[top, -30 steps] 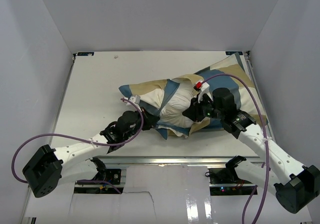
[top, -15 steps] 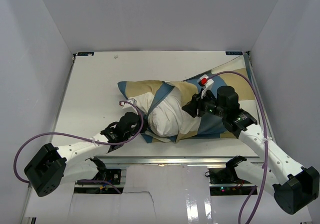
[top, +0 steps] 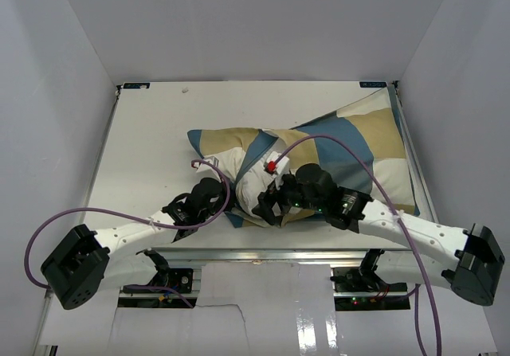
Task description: Remove the pillowcase from the pillow
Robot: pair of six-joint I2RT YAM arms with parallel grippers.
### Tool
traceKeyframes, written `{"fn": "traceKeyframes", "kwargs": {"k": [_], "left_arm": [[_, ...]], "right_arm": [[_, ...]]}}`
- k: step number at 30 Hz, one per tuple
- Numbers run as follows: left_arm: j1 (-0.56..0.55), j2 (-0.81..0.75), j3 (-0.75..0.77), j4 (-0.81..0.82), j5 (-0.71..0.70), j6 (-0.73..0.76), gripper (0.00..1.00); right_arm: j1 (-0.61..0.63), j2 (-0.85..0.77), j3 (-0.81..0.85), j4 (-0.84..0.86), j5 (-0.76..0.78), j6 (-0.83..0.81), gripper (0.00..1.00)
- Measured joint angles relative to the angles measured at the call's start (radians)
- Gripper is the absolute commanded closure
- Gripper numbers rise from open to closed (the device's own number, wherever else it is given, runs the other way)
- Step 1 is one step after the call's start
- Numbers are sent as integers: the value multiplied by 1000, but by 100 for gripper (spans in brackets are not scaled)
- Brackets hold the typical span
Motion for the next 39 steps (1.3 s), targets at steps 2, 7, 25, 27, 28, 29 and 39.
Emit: {"fn": "traceKeyframes", "kwargs": {"k": [2,7,25,27,28,29,39], "left_arm": [[0,0,0,0,1,0,100],[1,-10,-8,-2,2,0,100],[-20,-151,0,41,52,-58,83],[-18,-169,-10,42,84,-18,36],[-12,-180,-16,40,100,-6,30],[-2,-190,-23,33,137,17,23],[-57,-103,154,-71,342,169,6]], "right_arm": [[38,59,1,19,61,-10,4],[63,147,1,66,222,-10,59],[-224,-281,-144,33,230,108,92],[-234,-272,-144,32,191,116,92],[-240,-266,-145,36,176,120,92],[-246,-260,-150,53,160,124,92],[-230,-159,-228,245,106,175,92]]}}
